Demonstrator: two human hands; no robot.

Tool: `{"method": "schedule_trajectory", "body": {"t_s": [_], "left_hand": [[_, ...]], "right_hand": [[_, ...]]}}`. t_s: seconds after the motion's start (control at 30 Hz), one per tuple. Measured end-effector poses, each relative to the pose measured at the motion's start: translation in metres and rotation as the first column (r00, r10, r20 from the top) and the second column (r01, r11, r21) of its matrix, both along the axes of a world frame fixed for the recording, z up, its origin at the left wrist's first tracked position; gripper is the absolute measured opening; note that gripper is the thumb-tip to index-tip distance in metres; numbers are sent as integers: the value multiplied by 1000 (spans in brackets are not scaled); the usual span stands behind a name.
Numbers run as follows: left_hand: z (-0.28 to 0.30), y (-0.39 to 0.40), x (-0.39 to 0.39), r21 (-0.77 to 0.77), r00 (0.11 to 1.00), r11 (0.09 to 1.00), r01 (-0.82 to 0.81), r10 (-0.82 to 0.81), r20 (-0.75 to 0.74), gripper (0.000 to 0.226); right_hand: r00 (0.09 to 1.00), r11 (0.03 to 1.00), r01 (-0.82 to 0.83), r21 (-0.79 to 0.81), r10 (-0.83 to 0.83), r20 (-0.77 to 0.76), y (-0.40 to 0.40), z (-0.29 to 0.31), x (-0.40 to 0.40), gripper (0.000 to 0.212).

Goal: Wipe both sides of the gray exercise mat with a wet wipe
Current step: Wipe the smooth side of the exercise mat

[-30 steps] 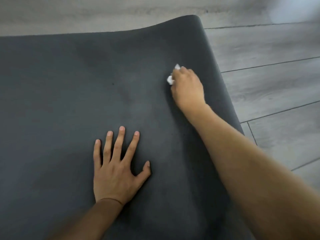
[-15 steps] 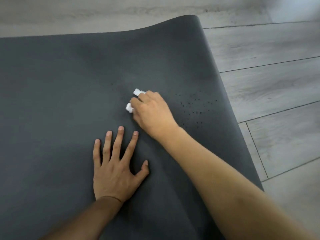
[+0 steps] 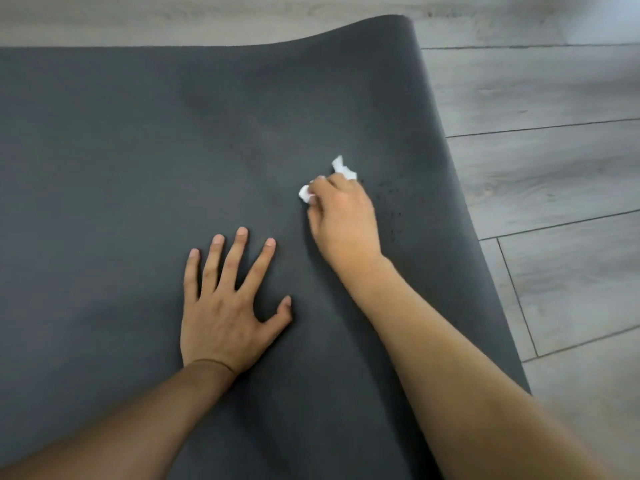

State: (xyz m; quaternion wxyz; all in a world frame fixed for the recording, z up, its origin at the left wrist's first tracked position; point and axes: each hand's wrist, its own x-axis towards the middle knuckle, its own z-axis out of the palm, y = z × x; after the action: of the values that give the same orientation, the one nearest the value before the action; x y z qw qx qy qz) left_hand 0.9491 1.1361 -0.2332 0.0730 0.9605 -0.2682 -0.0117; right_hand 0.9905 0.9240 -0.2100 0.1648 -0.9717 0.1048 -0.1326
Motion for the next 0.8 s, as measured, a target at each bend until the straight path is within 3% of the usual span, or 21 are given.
{"method": "schedule_trajectory", "body": {"t_s": [0.07, 0.1, 0.13, 0.2, 0.27, 0.3, 0.43, 0.53, 0.6, 0.63, 0.7, 0.8], "left_hand": [[0, 1, -1, -2, 1000, 1000, 8, -8, -1, 80], [1, 2, 0, -5, 1000, 1000, 8, -8, -2, 80], [1, 2, 0, -6, 1000, 1000, 8, -8, -5, 79], [1, 3, 1, -5, 1000, 1000, 1, -1, -10, 79], [1, 1, 0, -11, 1000, 1000, -1, 1, -18, 79], [1, 0, 0, -6, 1000, 1000, 2, -2, -20, 79], [2, 3, -1, 26, 1000, 1000, 7, -8, 27, 72], [10, -2, -13, -1, 948, 971, 241, -235, 214, 42], [23, -4, -36, -35, 930, 941, 338, -328, 165, 33], [30, -3, -55, -58, 952, 953, 298, -292, 85, 34], [39, 10, -100, -33, 984, 991, 131, -134, -114, 63], [33, 23, -146, 32, 976, 999, 43, -35, -216, 99]], "right_hand": [[974, 974, -224, 10, 224, -22, 33, -3, -5, 16], [967, 967, -256, -18, 256, 6, 28, -3, -4, 15], [977, 975, -208, -84, 211, 33, 9, -3, -5, 18], [999, 978, 47, -204, -47, 2, -55, 3, -10, 25], [920, 909, 361, -207, -383, -78, -124, 4, -22, 25], [888, 883, 420, -208, -447, -103, -142, 3, -29, 25], [897, 900, 428, -84, -412, 159, -135, -26, -43, 21], [884, 908, 418, -18, -402, 240, -142, -28, -43, 23], [879, 906, 424, -17, -406, 248, -143, -26, -43, 25], [878, 905, 425, -28, -404, 256, -141, -27, -43, 26], [889, 915, 402, -22, -384, 248, -139, -25, -41, 26], [900, 914, 403, -45, -387, 203, -141, -22, -41, 27]]}}
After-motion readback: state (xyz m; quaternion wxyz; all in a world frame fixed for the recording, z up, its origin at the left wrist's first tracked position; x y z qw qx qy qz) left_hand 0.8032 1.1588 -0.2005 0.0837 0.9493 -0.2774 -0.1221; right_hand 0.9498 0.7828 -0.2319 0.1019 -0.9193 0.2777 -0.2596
